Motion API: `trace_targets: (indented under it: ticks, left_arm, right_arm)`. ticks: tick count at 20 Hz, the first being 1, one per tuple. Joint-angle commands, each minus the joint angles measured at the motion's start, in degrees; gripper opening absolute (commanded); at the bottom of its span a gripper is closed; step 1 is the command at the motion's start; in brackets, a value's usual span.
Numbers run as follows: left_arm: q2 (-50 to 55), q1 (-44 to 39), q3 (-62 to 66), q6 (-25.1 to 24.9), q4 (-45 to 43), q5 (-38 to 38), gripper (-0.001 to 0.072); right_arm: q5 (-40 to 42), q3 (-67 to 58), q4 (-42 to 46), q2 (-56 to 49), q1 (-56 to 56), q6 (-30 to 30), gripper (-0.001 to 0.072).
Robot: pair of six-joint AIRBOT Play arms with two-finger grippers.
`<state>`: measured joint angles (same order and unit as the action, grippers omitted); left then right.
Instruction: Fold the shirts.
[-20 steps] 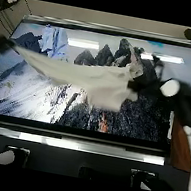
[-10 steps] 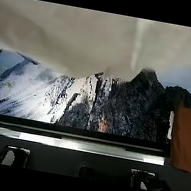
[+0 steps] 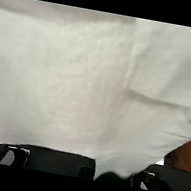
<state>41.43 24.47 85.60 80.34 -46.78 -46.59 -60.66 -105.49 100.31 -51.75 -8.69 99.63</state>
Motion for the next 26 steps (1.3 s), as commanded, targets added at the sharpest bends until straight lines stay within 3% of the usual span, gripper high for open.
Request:
trace_targets:
  ticks: [1, 4, 8, 10, 13, 14, 15, 16, 17, 19, 22, 24, 26]
  left_arm:
    - [11.4, -0.9, -6.2, -1.5, -1.9, -5.5, 0.0035]
    - [24.1, -4.3, -13.4, -5.2, -1.9, -2.3, 0.0035]
    - [42.0, -7.0, -13.9, -5.4, 2.1, 3.8, 0.0036]
    - [48.3, -7.8, -13.3, -5.4, 6.3, 5.4, 0.0036]
    - [52.5, -9.4, -13.2, -5.8, 7.4, 3.2, 0.0037]
    - [52.7, -9.9, -13.1, -6.3, 7.4, 2.0, 0.0041]
    - [52.6, -9.9, -13.1, -6.2, 7.5, 0.8, 0.0144]
    - [52.4, -9.6, -12.5, -5.0, 7.6, -1.7, 0.0368]
    - [52.1, -8.4, -11.1, -3.6, 7.5, -6.3, 0.0527]
    - [51.6, -4.5, -7.6, -1.9, 3.7, -18.9, 0.0513]
    - [48.0, -0.5, -9.0, 2.8, -13.4, -34.4, 0.0459]
    - [43.2, -0.2, -17.4, 3.4, -20.1, -36.9, 0.0458]
    - [39.2, 0.0, -27.6, 2.5, -20.8, -34.0, 0.0459]
  right_arm:
    - [-7.6, 3.3, 1.8, -12.7, 0.0, 3.8, 0.0048]
    - [2.8, 7.6, 1.2, -26.8, 0.0, 13.0, 0.0048]
    - [18.6, 7.6, -2.1, -42.9, 0.0, 26.1, 0.0048]
    - [19.2, 7.6, -2.8, -47.3, 0.0, 31.2, 0.0048]
    - [16.9, 7.6, -6.4, -51.8, -0.1, 32.6, 0.0048]
    - [16.3, 7.6, -7.6, -52.2, -0.1, 32.6, 0.0066]
    - [15.4, 7.6, -8.5, -52.0, 0.1, 32.5, 0.0263]
    - [14.3, 7.5, -8.7, -50.9, 0.8, 31.2, 0.0515]
    - [12.3, 7.4, -8.8, -49.2, 2.0, 28.6, 0.0539]
    - [5.7, 7.4, -8.8, -44.9, 6.8, 20.7, 0.0539]
    - [-10.4, 7.5, -11.8, -40.5, 16.1, 4.9, 0.0536]
    - [-22.4, 8.1, -13.3, -40.4, 20.8, -1.7, 0.0536]
    - [-27.6, 10.5, -15.1, -40.4, 23.7, -5.3, 0.0536]
